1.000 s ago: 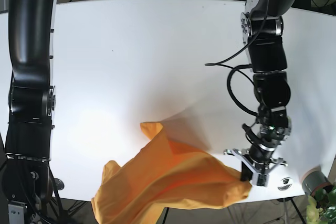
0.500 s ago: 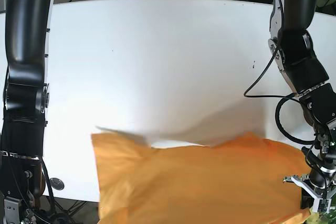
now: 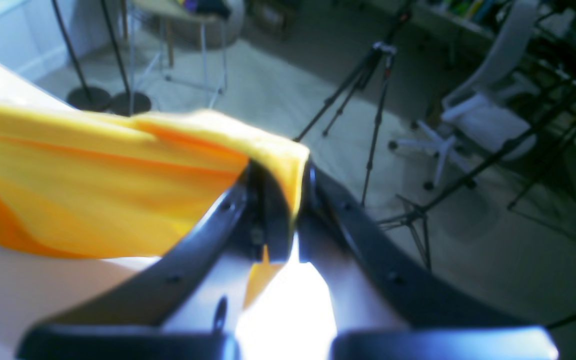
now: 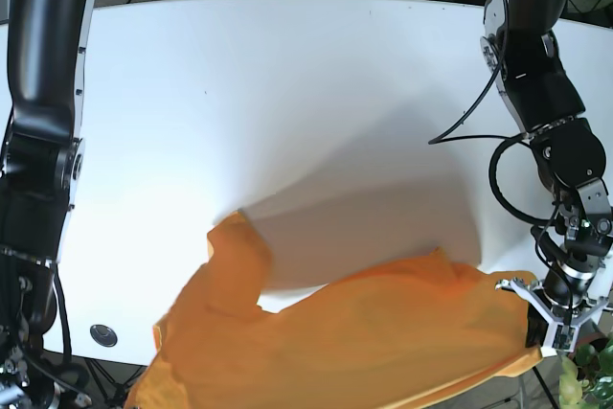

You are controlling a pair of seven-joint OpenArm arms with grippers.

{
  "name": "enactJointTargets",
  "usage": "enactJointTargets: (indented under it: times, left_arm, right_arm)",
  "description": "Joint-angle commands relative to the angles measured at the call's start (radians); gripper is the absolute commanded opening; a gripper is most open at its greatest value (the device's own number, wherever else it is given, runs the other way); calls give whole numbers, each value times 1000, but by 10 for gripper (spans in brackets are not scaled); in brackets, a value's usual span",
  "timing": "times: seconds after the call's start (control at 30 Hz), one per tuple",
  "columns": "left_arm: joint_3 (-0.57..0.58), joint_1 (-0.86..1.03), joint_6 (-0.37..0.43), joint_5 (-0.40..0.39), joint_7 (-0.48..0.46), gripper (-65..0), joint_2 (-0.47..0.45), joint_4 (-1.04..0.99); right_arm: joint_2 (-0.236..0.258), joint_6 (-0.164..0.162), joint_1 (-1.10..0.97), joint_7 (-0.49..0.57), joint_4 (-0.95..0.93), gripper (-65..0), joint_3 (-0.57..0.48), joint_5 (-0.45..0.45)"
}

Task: Fold the T-shirt properly
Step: 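Lift the T-shirt with both grippers and spread it over the table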

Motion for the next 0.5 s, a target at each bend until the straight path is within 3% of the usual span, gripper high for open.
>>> enactJointTargets:
  times: [0.0, 0.23, 0.47]
  left_arm:
    - [-9, 31, 28, 18, -10, -650, -21, 64]
    - [-13, 245, 28, 16, -10, -650, -20, 161]
    - [-14, 476, 28, 18, -10, -650, -20, 285]
  right_arm:
    - [19, -16, -50, -57, 121, -631, 50, -30]
    - [18, -15, -356, -153, 406, -631, 199, -32]
    - [7, -13, -666, -164, 610, -631, 301, -24]
